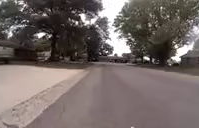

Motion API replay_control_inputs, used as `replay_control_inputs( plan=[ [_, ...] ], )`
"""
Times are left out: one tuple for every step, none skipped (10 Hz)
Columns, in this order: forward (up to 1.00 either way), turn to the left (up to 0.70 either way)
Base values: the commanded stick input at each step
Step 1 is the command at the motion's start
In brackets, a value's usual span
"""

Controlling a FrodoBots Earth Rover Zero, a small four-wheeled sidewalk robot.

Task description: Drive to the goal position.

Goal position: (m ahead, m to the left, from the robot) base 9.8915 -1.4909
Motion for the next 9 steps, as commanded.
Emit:
replay_control_inputs(
  plan=[
    [0.7,0.0],
    [0.7,0.0],
    [0.7,0.0],
    [0.7,0.0],
    [0.7,-0.23],
    [0.7,-0.34],
    [0.7,-0.35],
    [0.7,-0.35],
    [0.7,-0.09]
  ],
)
